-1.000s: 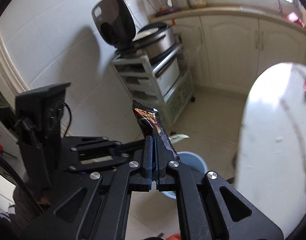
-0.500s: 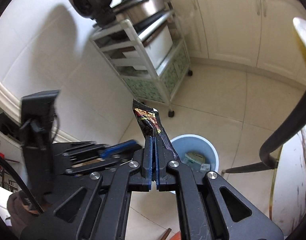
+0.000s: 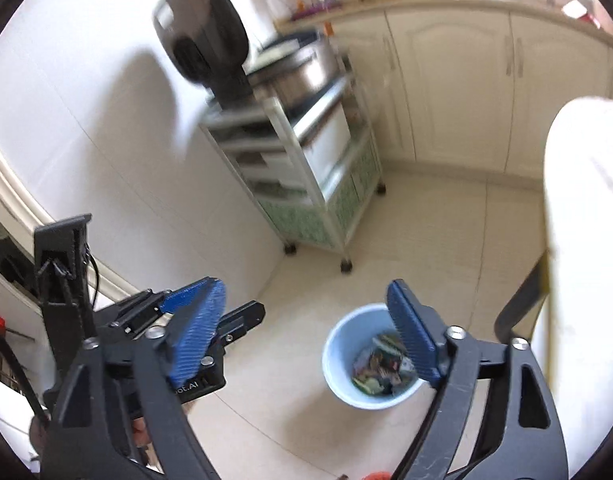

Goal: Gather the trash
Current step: 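Move both tools back toward the table, then grasp the red wrapper with the left gripper while the right gripper grasps the silver packet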

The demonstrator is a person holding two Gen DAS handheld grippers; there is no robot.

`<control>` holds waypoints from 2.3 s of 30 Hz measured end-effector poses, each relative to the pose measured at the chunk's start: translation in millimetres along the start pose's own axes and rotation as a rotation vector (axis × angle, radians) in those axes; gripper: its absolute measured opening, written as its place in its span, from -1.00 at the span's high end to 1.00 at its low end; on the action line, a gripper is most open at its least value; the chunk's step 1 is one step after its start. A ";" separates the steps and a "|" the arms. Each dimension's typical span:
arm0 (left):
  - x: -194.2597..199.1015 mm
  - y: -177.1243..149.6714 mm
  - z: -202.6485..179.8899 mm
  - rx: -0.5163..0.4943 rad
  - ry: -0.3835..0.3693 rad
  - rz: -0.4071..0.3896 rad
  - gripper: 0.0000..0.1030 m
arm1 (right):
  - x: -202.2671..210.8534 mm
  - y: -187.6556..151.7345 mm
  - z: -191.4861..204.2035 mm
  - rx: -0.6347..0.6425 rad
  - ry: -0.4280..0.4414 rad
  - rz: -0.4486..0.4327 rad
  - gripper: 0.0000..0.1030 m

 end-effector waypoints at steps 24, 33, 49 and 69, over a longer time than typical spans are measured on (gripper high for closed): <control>52.5 79.9 -329.2 -0.433 -0.117 -0.160 -0.92 | 332.2 12.3 -204.5 -0.135 -0.500 -0.182 -1.00; -61.4 145.2 -407.9 -0.466 -0.097 -0.070 -0.61 | 332.0 10.7 -281.6 -0.181 -0.502 -0.117 -1.00; -155.4 190.1 -456.7 -0.550 -0.195 -0.012 0.68 | 249.2 67.4 -328.8 -0.180 -0.438 -0.012 -1.00; -110.4 163.8 -408.0 -0.529 -0.214 -0.096 0.68 | 217.0 67.0 -348.5 -0.150 -0.527 0.088 0.40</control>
Point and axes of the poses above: each gripper's, at about its wrist camera, not at the fingertips, and x roughly against the way its jaws point, z to its left, y to its top, the point moved 4 cm from there along -x, roughly the way its jaws point, and after that the axes turned 13 degrees about y, right-handed, at the moved point
